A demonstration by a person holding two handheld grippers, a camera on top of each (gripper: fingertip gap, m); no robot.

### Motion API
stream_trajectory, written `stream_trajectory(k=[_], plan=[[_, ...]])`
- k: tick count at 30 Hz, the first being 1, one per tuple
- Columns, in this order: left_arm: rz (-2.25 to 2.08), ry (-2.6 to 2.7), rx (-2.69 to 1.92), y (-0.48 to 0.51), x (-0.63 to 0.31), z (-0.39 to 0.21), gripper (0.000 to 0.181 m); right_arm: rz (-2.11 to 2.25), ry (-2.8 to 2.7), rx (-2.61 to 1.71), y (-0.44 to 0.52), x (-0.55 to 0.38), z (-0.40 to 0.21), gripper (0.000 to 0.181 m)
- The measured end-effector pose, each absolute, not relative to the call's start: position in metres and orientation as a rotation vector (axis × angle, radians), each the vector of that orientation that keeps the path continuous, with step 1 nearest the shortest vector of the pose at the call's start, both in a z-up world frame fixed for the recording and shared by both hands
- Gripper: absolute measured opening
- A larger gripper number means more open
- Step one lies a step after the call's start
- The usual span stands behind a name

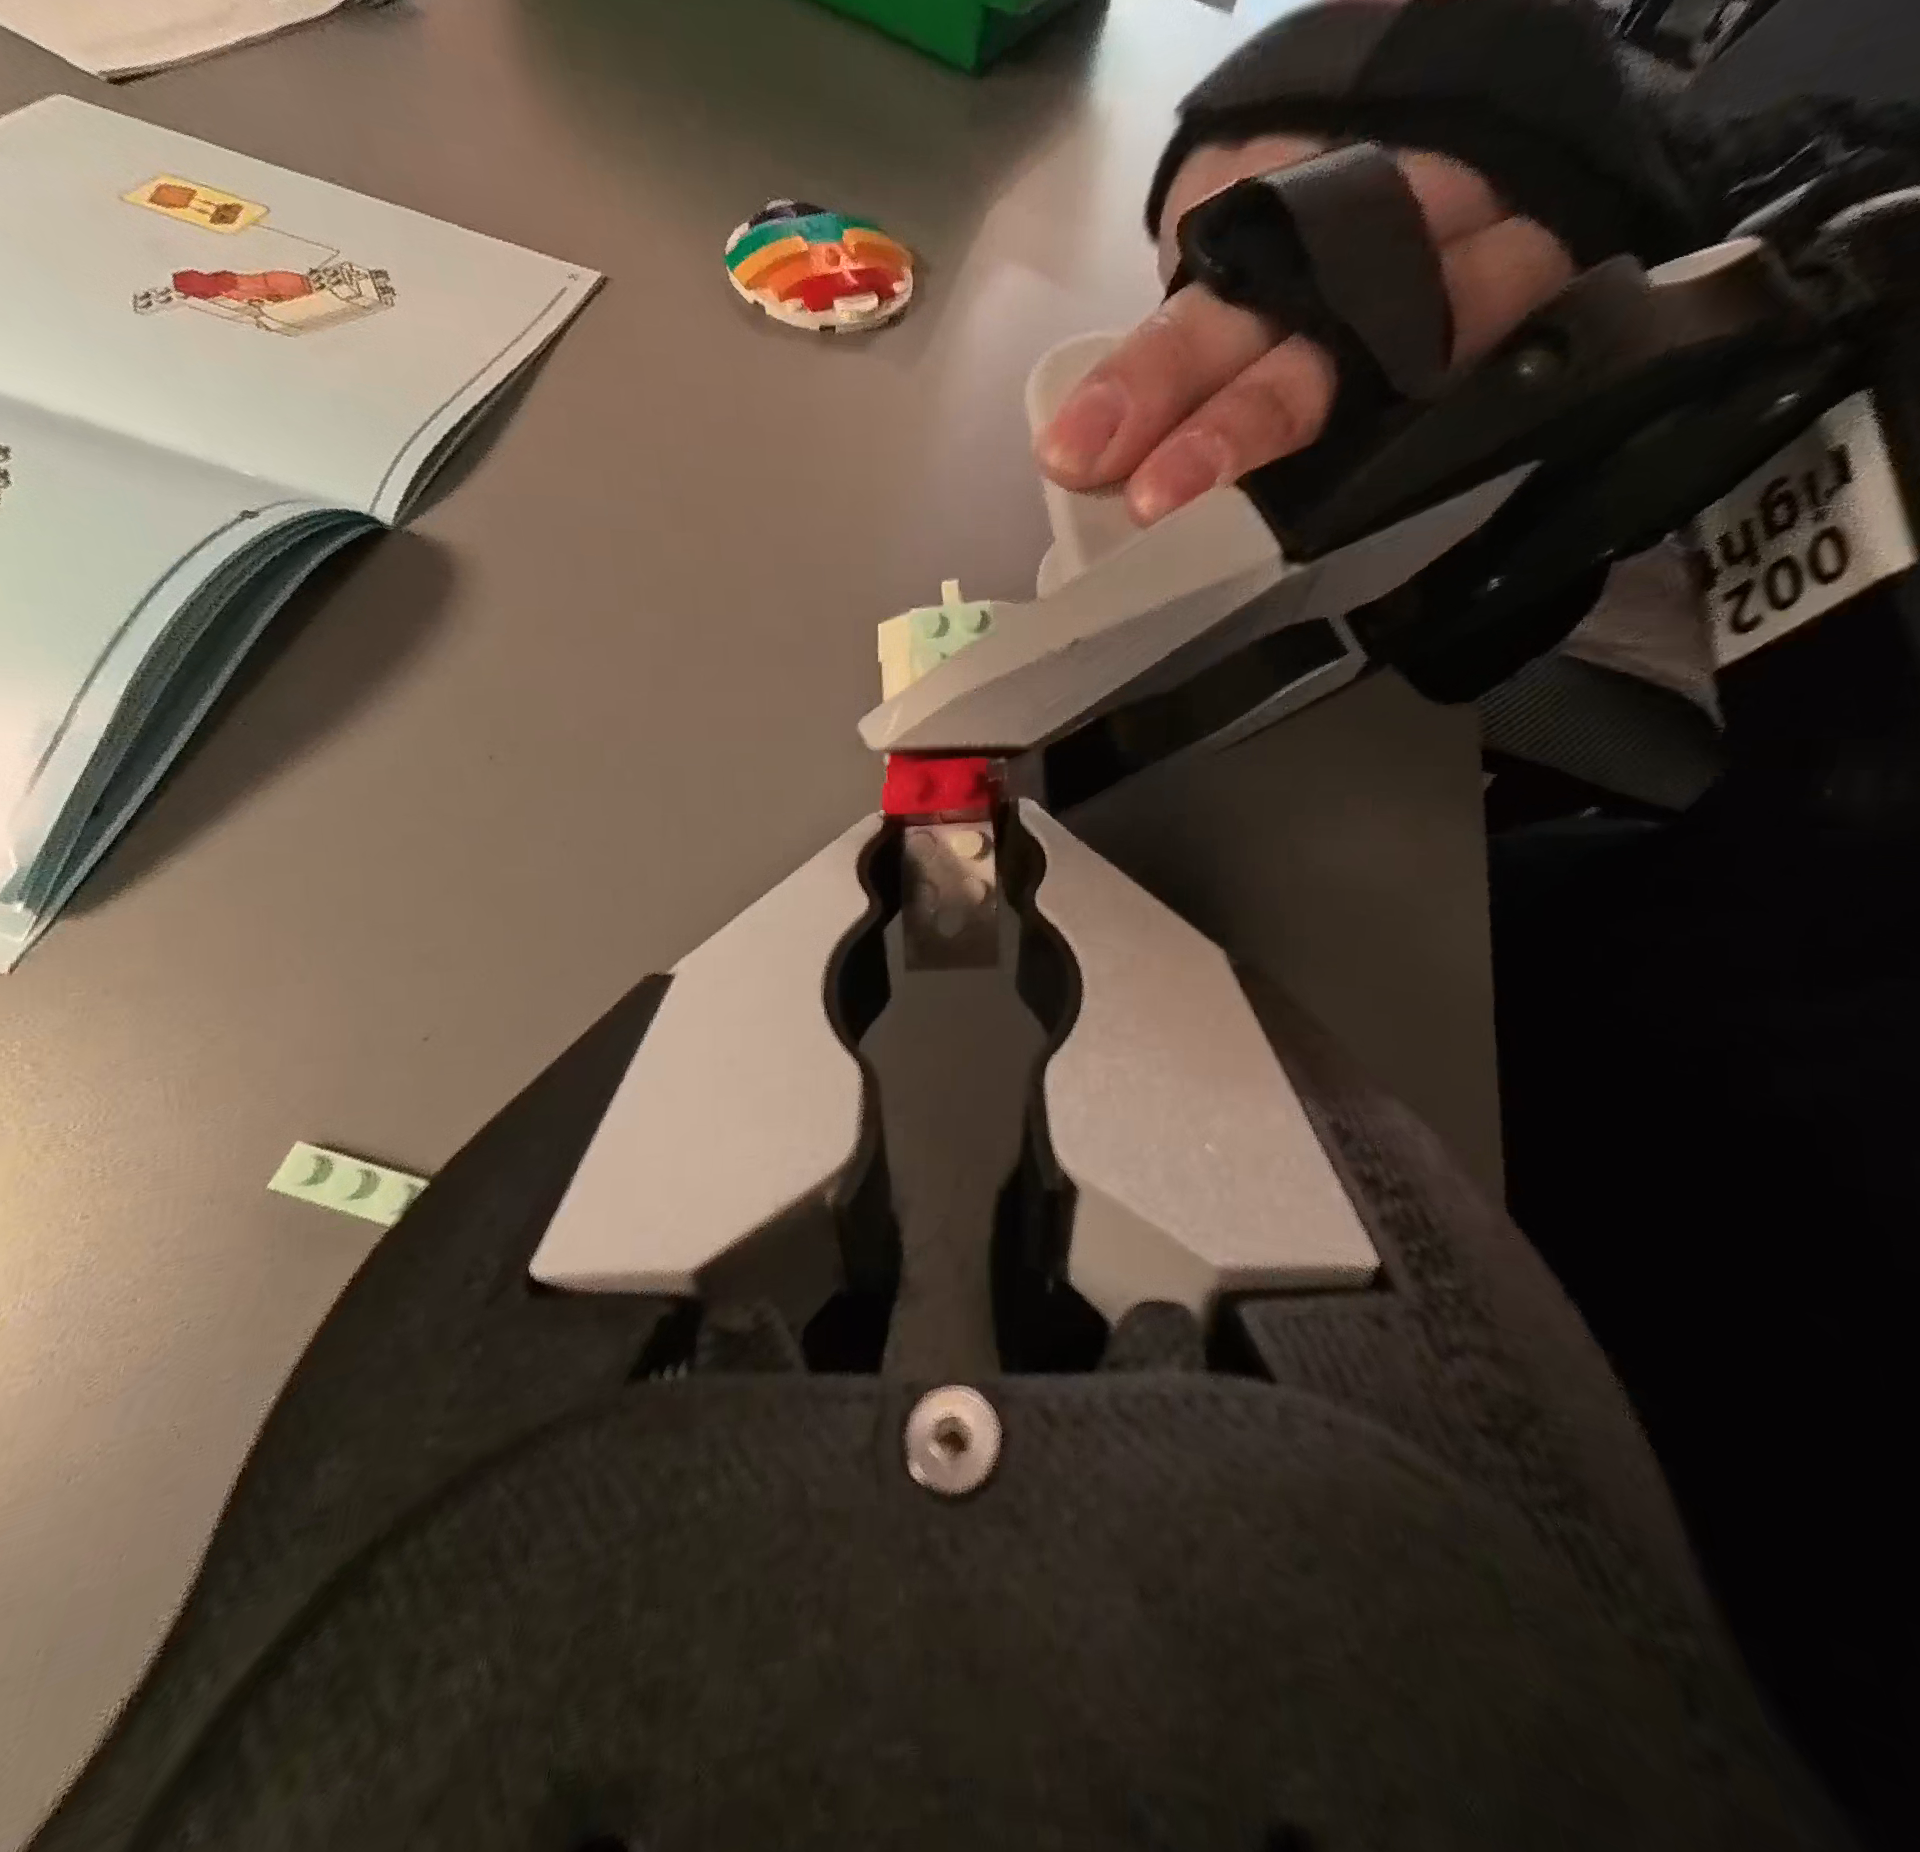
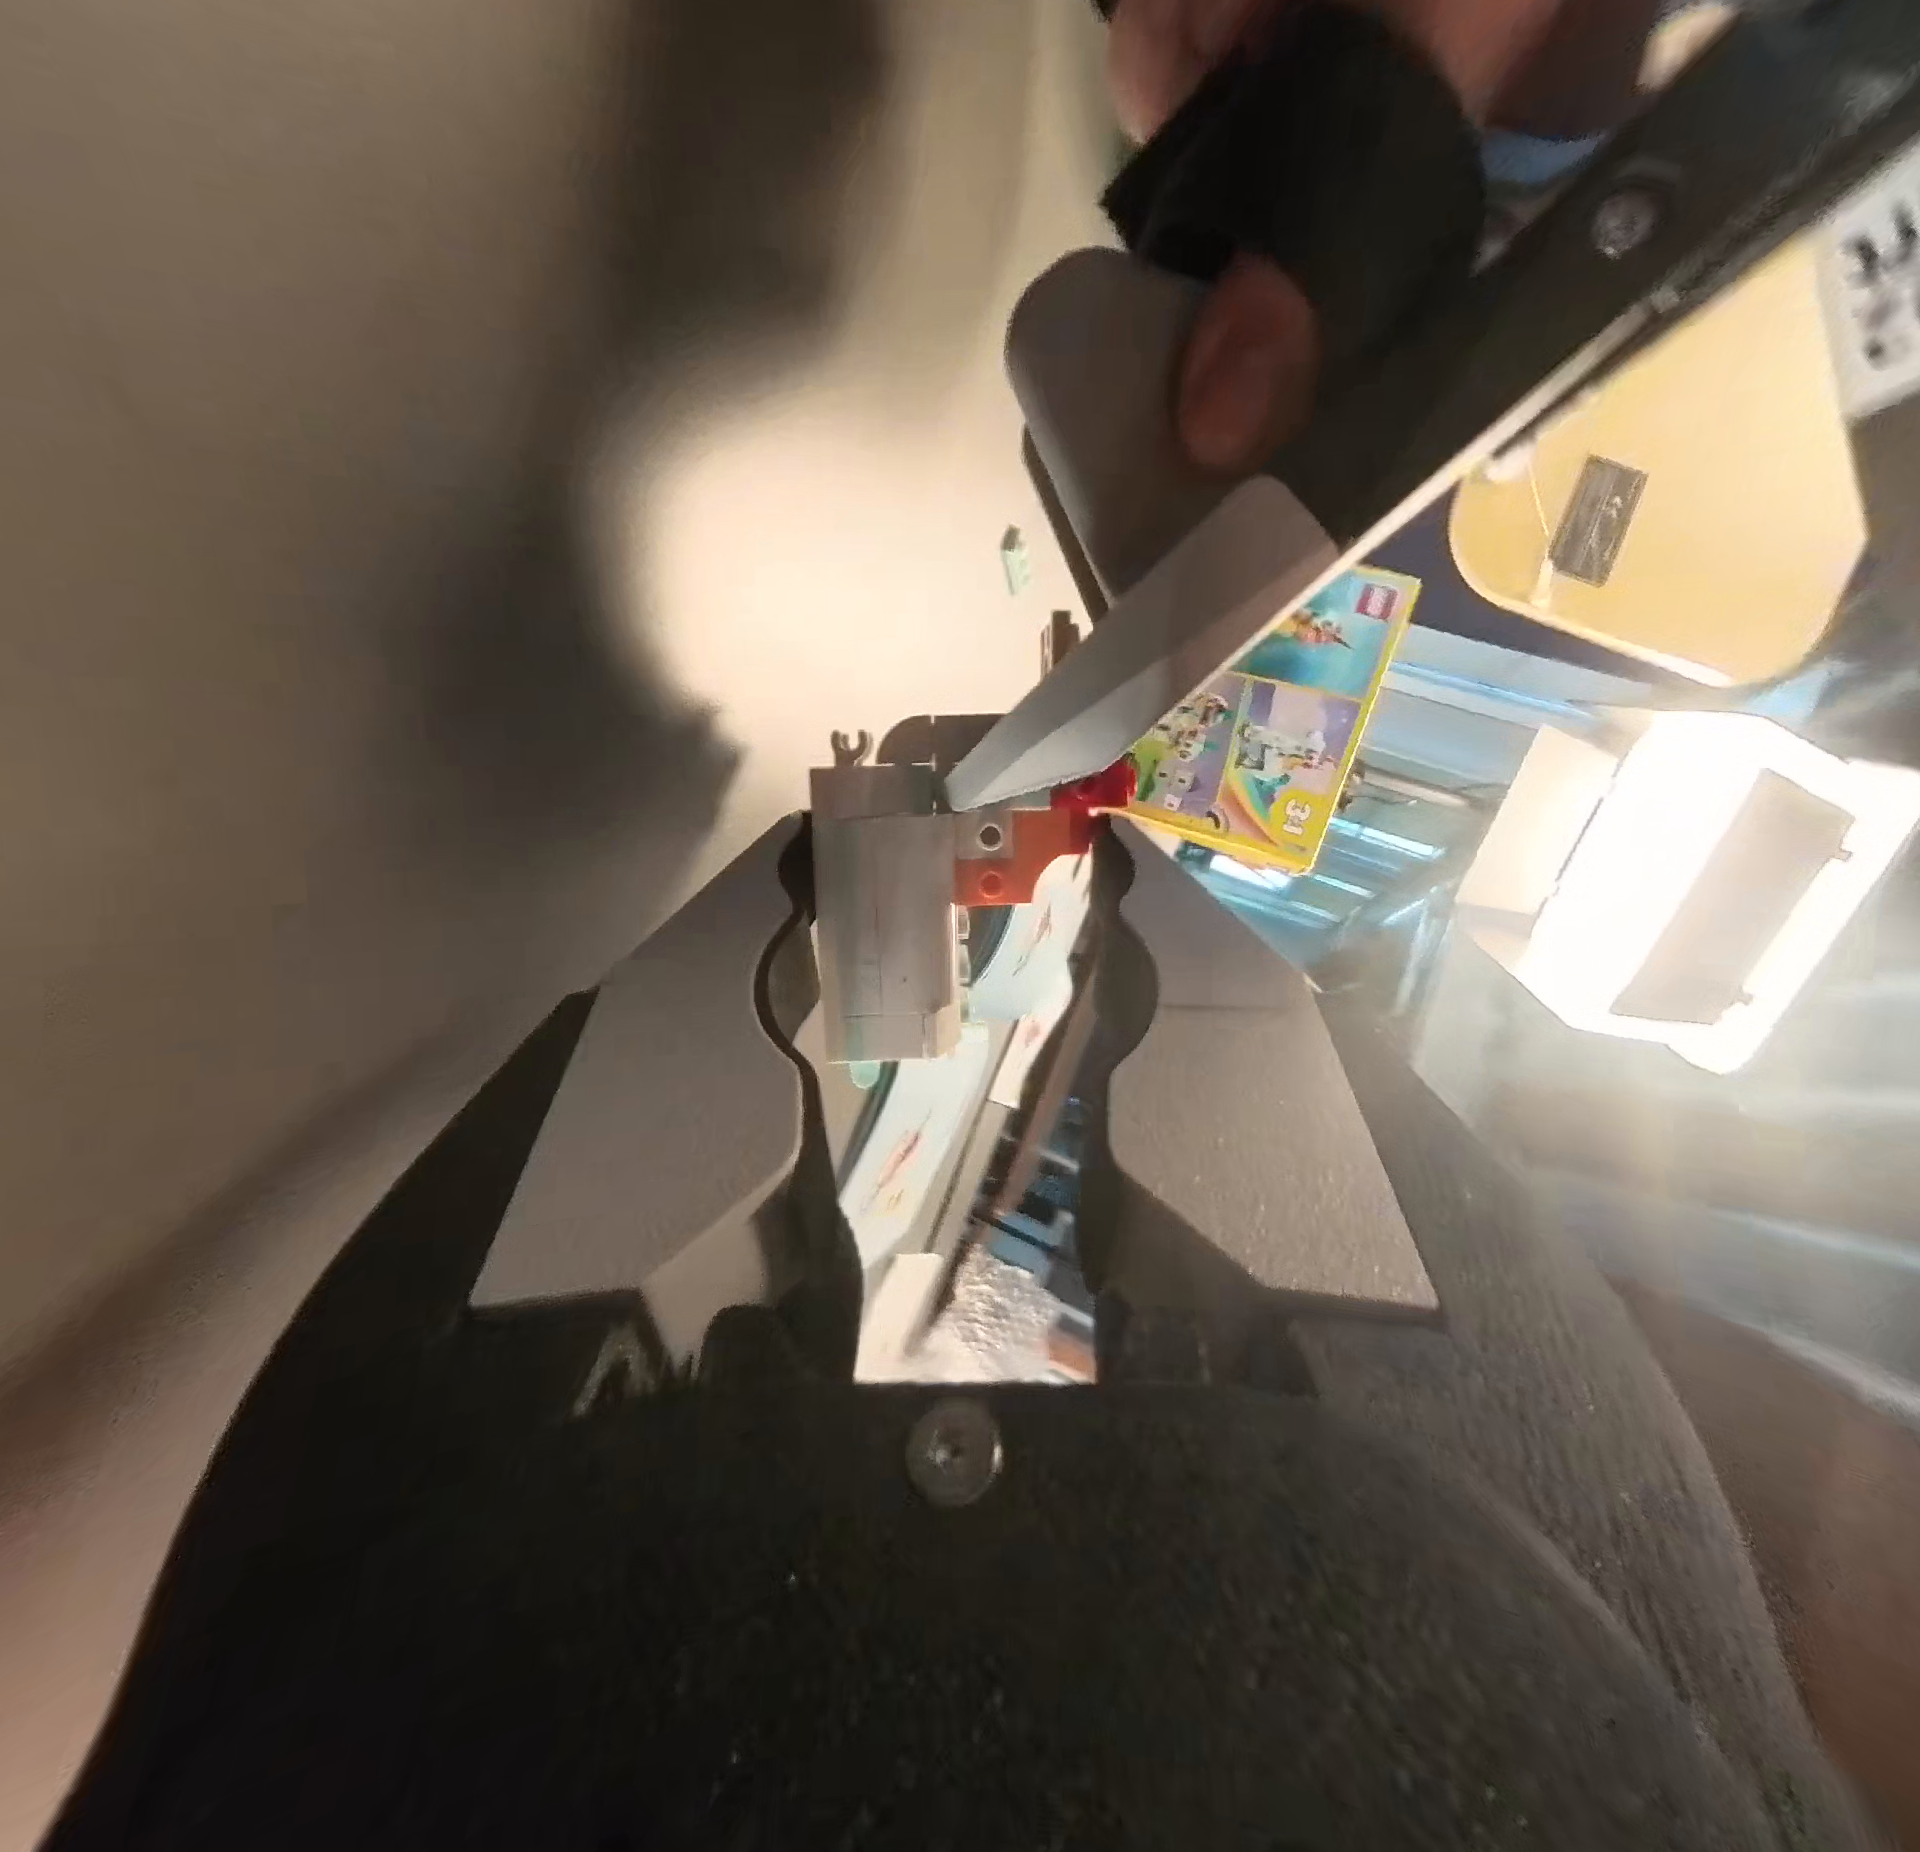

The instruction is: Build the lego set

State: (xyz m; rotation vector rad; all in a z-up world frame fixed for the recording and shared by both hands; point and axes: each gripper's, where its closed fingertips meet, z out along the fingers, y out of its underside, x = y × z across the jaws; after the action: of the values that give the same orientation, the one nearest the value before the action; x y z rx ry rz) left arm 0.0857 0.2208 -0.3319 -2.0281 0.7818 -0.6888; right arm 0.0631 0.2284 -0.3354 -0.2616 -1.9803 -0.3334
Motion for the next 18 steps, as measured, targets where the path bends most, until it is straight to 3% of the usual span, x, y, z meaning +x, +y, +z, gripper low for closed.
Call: stream_trajectory(k=[1, 6, 10, 18], plan=[[-0.713, 0.771, -2.025, 0.221, 0.084, -0.33, 0.017, -0.289, -1.967, -0.298, 0.228, 0.062, -0.334, 0.052], [-0.759, 0.784, -2.036, 0.219, 0.079, -0.33, 0.016, -0.068, -1.946, -0.516, 0.229, 0.06, -0.328, 0.067], [-0.688, 0.818, -1.996, 0.222, 0.07, -0.326, 0.016, -0.125, -1.916, -0.514, 0.244, 0.065, -0.326, 0.067], [0.359, 1.05, -1.445, 0.237, 0.037, -0.281, 0.016, -0.089, -1.765, -0.296, 0.231, 0.069, -0.296, 0.066]])
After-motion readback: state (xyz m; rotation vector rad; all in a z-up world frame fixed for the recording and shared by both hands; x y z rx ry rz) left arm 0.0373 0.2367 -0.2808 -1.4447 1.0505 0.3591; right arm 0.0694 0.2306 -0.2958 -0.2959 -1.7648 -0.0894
